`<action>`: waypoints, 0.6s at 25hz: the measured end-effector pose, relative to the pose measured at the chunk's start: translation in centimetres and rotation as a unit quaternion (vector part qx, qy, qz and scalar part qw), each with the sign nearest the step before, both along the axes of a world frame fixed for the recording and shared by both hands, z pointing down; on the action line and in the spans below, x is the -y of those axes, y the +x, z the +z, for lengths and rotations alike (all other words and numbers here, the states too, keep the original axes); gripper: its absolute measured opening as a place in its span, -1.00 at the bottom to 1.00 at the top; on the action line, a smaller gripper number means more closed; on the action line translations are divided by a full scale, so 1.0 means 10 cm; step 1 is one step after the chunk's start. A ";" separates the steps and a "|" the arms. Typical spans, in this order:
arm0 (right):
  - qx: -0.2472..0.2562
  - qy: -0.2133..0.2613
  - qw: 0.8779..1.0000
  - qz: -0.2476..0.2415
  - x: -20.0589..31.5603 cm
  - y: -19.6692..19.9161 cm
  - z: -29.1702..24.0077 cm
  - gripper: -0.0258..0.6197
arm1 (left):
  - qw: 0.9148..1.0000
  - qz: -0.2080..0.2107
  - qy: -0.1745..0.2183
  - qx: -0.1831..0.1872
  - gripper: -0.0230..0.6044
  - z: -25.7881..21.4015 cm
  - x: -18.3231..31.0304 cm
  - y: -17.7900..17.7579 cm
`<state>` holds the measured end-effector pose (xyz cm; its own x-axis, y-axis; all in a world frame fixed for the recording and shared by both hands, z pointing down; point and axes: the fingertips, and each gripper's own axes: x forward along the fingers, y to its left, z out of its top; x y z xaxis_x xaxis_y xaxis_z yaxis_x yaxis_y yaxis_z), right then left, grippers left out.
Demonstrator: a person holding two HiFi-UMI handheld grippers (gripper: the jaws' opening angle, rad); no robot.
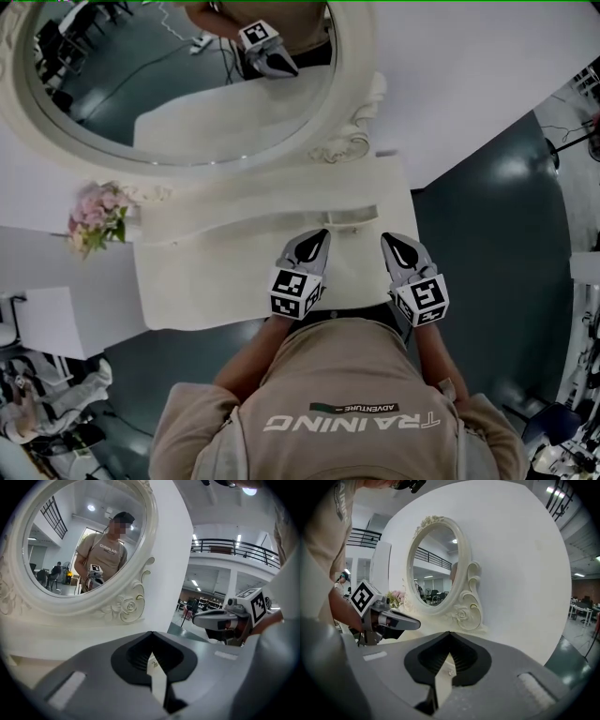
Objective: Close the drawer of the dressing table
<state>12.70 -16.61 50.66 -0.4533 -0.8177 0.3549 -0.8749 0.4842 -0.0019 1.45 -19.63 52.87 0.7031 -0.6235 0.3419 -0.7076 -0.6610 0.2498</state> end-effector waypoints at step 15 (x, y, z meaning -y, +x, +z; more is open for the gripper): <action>0.026 -0.132 0.987 -0.086 0.08 -0.16 1.17 -0.92 | 0.995 -0.073 -0.051 0.051 -0.87 0.36 -0.11 -0.02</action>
<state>11.13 -17.43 62.32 -0.6003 -0.6089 0.5185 -0.7754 0.6019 -0.1909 1.21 -18.52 56.46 0.5657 -0.6747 0.4741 -0.8195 -0.5240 0.2322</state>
